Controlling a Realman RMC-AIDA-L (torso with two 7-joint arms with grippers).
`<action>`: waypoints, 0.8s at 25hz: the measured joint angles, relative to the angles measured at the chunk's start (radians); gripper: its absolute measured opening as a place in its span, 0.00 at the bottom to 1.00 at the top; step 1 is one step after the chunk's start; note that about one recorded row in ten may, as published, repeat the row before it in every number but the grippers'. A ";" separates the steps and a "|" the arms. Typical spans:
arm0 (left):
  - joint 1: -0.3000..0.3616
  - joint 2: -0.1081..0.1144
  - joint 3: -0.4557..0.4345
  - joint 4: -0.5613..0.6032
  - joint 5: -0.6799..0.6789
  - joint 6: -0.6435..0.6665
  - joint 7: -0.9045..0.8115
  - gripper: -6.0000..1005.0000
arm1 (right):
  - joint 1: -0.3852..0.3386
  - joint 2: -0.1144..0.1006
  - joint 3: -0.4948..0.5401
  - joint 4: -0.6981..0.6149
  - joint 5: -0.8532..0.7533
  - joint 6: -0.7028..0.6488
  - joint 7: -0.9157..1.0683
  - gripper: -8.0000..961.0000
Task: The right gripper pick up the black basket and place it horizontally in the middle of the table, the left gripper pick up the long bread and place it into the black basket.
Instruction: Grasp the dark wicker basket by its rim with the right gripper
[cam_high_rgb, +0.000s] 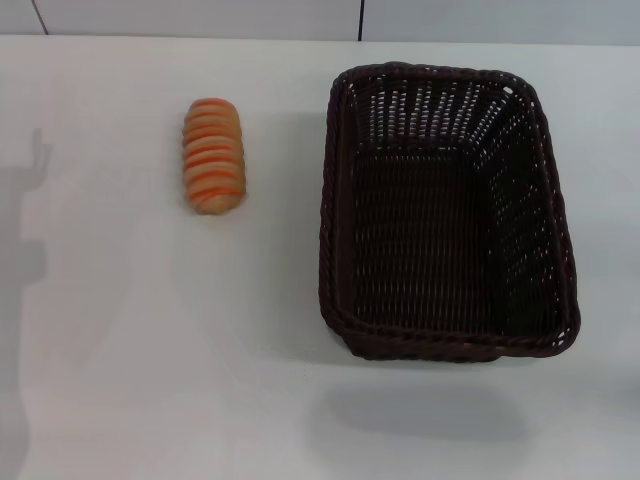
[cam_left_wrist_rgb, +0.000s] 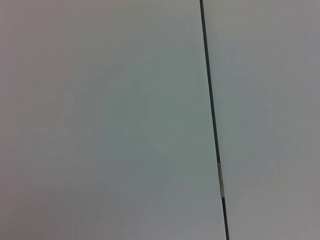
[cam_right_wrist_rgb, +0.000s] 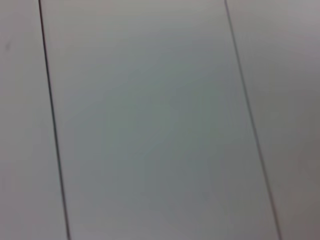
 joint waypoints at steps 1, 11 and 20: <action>0.000 0.000 0.000 0.000 0.000 0.000 0.000 0.85 | -0.004 -0.003 0.000 -0.010 -0.005 -0.014 0.000 0.86; 0.003 0.000 0.000 0.003 0.000 -0.001 0.000 0.85 | -0.090 -0.074 0.009 -0.279 -0.103 -0.339 0.000 0.86; -0.004 0.001 0.000 0.007 0.000 -0.007 -0.001 0.85 | -0.203 -0.093 0.105 -0.800 -0.347 -1.076 0.000 0.86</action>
